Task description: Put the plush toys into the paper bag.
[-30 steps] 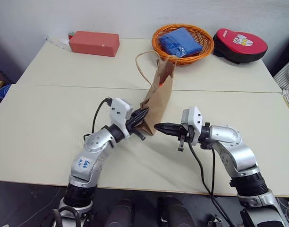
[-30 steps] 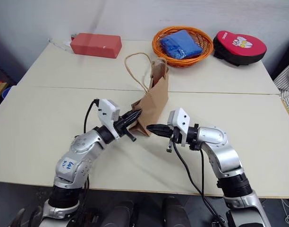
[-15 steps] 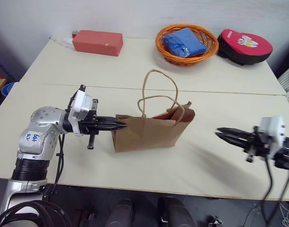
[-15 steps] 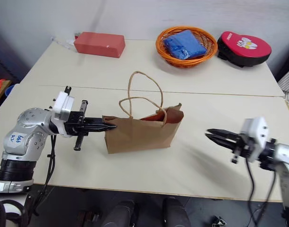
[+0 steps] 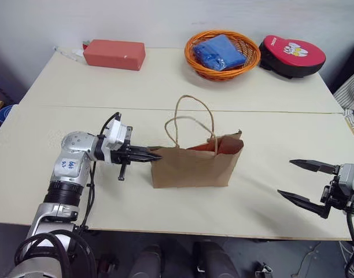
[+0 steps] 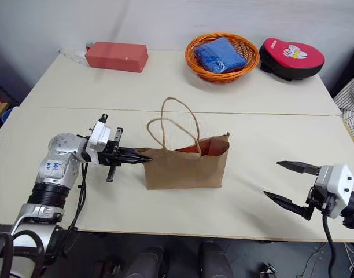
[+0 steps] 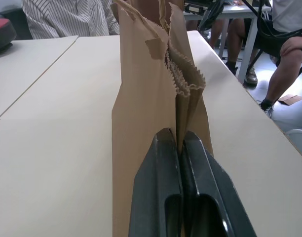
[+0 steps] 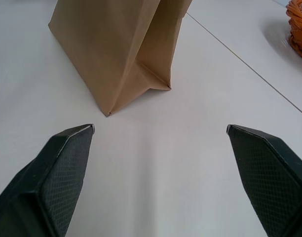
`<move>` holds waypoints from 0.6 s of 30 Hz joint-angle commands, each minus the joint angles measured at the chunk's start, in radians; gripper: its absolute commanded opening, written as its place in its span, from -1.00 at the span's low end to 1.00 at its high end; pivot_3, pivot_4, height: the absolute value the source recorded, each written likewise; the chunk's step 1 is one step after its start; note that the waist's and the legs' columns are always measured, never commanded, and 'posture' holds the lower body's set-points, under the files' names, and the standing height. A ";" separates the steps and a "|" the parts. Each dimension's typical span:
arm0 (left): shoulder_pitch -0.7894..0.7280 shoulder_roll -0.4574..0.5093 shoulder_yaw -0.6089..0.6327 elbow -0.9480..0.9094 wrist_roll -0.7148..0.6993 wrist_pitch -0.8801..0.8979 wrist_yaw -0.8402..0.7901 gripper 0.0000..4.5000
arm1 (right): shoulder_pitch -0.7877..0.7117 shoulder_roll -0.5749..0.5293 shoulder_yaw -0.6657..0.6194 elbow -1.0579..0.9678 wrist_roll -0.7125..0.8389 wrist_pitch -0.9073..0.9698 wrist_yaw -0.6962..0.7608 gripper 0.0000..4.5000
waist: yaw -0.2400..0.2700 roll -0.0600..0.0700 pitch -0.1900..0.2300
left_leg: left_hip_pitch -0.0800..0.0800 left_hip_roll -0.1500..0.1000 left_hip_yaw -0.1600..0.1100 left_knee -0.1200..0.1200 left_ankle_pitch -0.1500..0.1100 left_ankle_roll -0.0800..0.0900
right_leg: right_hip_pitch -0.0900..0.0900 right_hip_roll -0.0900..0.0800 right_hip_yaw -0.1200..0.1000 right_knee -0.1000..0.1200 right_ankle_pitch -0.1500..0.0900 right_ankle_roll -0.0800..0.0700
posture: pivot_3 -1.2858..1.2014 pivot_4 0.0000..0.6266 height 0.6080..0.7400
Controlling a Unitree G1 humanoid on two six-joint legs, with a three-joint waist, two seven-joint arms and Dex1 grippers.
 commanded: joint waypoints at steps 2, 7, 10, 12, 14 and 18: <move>0.018 0.048 0.040 -0.118 -0.020 0.075 0.044 -0.46 | -0.024 -0.006 0.012 0.005 0.012 -0.016 0.002 1.00 | 0.001 0.000 0.000 | 0.000 0.000 0.000 0.000 0.000 0.000 | 0.000 0.000 0.000 0.000 0.000 0.000 | 0.03 -0.52 1.00; 0.136 0.162 0.143 -0.191 -0.007 0.111 0.133 0.24 | -0.076 -0.033 0.030 0.040 0.011 -0.013 0.016 1.00 | -0.007 0.000 0.000 | 0.000 0.000 0.000 -0.001 0.000 0.000 | 0.000 0.000 0.001 0.000 0.000 0.000 | 0.03 -0.52 1.00; 0.202 0.250 0.221 -0.168 0.018 0.086 0.169 0.64 | -0.112 -0.066 0.030 0.100 0.009 -0.022 0.052 1.00 | -0.006 0.000 0.000 | 0.001 0.001 0.000 -0.001 0.000 0.000 | 0.000 0.000 0.001 0.000 0.000 0.000 | 0.03 -0.52 1.00; 0.276 0.318 0.284 -0.185 0.016 0.076 0.161 0.93 | -0.140 -0.090 0.029 0.151 0.006 -0.039 0.081 1.00 | -0.007 0.000 0.000 | 0.001 0.001 0.000 -0.001 0.000 0.000 | 0.000 0.000 0.001 -0.001 0.000 0.000 | 0.03 -0.52 1.00; 0.377 0.374 0.356 -0.223 -0.009 0.081 0.141 0.98 | -0.166 -0.110 0.031 0.196 0.003 -0.054 0.108 1.00 | -0.013 0.000 0.000 | 0.001 0.001 0.000 -0.003 0.000 0.000 | 0.000 -0.001 0.001 -0.002 0.000 0.000 | 0.03 -0.52 1.00; 0.541 0.405 0.456 -0.299 -0.007 0.031 0.149 0.98 | -0.196 -0.131 0.050 0.256 -0.007 -0.096 0.158 1.00 | -0.014 0.001 0.000 | 0.001 0.001 0.000 -0.004 -0.001 0.001 | 0.000 -0.002 0.000 -0.003 0.000 0.000 | 0.03 -0.52 1.00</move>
